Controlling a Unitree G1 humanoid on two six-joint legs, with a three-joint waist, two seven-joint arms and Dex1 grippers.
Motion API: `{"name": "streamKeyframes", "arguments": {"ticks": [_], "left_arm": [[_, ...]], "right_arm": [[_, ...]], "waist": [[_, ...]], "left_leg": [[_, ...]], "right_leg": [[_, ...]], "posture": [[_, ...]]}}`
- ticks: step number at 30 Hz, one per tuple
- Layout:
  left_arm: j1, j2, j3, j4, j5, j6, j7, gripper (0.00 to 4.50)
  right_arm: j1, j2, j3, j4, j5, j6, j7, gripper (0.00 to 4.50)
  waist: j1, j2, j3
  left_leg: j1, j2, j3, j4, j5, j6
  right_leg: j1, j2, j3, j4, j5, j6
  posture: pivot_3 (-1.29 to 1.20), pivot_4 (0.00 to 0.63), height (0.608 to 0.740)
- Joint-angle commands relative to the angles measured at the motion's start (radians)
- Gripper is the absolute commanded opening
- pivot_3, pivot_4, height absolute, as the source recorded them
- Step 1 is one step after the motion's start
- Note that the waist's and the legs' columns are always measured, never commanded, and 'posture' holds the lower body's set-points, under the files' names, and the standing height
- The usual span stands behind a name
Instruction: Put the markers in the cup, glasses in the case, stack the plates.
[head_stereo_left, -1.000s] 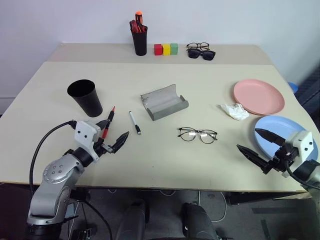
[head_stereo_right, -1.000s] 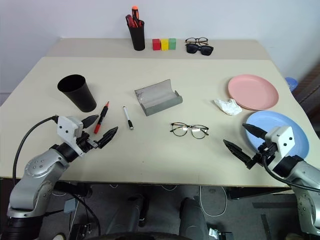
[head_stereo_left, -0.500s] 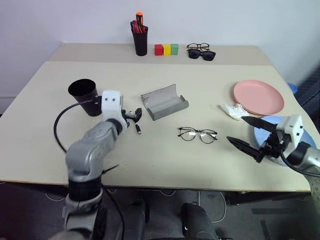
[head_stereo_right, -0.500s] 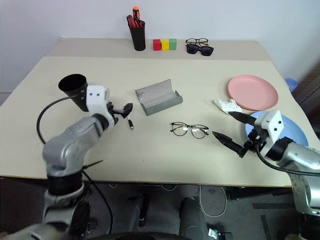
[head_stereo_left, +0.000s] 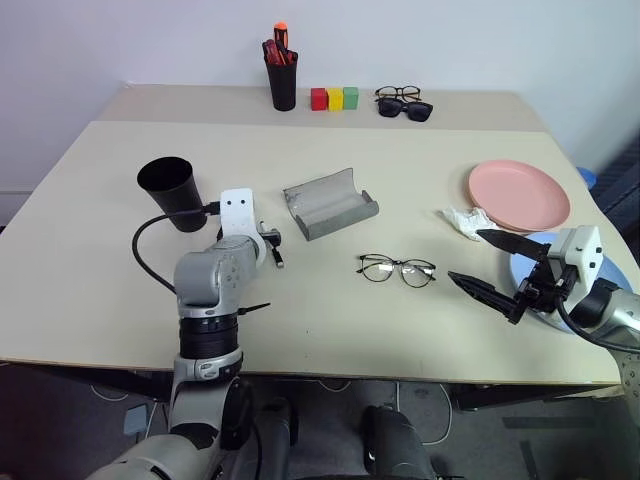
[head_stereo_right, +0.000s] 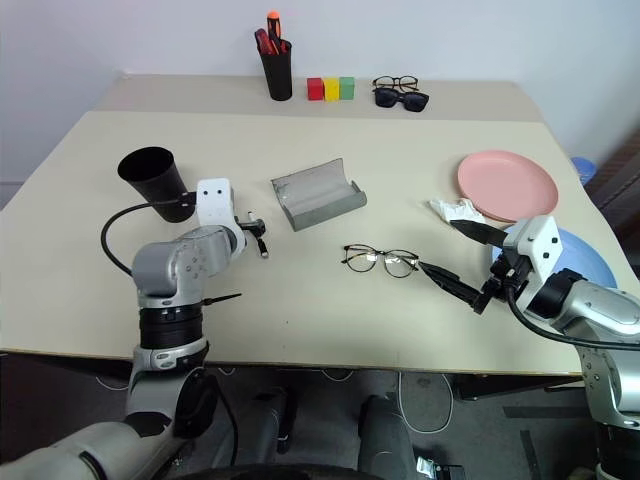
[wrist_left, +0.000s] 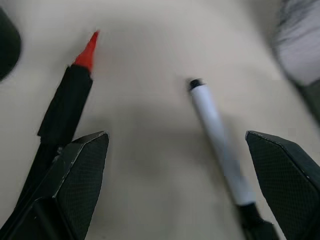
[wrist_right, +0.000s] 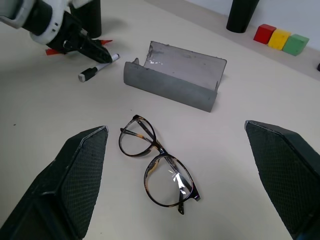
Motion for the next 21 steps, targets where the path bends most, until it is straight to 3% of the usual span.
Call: {"name": "streamKeyframes", "arguments": {"ticks": [1, 3, 10, 16, 21], "left_arm": [[-0.057, -0.018, 0.012, 0.09, 0.022, -0.041, 0.011, 4.24], [-0.072, -0.016, 0.001, 0.129, 0.035, -0.058, 0.01, 3.68], [-0.091, -0.025, 0.033, 0.18, 0.047, -0.05, 0.007, 0.04], [-0.04, 0.012, -0.035, 0.032, -0.008, -0.013, -0.129, 0.04], [0.09, 0.214, -0.276, -0.285, -0.002, -0.271, -0.384, 0.04]], "right_arm": [[-0.006, -0.013, -0.032, -0.024, 0.011, -0.008, -0.006, 4.5], [-0.006, -0.011, -0.033, -0.024, 0.01, -0.01, -0.011, 4.5], [0.003, -0.006, -0.035, -0.038, 0.009, -0.012, -0.027, 4.5], [0.002, -0.001, -0.024, -0.046, 0.009, -0.011, -0.044, 4.5], [-0.031, 0.001, -0.007, -0.001, 0.0, -0.03, -0.036, 4.5]], "waist": [[0.0, 0.0, 0.0], [-0.001, 0.0, 0.0], [0.009, 0.001, -0.001], [0.021, 0.001, -0.001], [0.02, 0.0, 0.0]], "left_leg": [[0.0, 0.0, 0.0, 0.0, 0.0, 0.0], [0.0, 0.0, 0.0, 0.0, 0.0, 0.0], [0.0, 0.0, 0.0, 0.0, 0.0, 0.0], [0.0, 0.0, 0.0, 0.0, 0.0, -0.001], [-0.001, 0.0, 0.0, -0.002, 0.001, -0.003]], "right_leg": [[0.0, 0.0, 0.0, 0.0, 0.0, 0.0], [0.0, 0.0, 0.0, 0.0, 0.0, 0.001], [0.001, 0.0, 0.0, 0.0, 0.001, 0.002], [0.0, 0.0, 0.0, 0.0, 0.001, 0.002], [-0.002, 0.0, 0.0, 0.0, 0.0, -0.001]], "posture": [[0.0, 0.15, 0.74], [0.0, 0.15, 0.74], [0.0, 0.15, 0.74], [0.0, 0.15, 0.74], [0.0, 0.15, 0.74]]}}
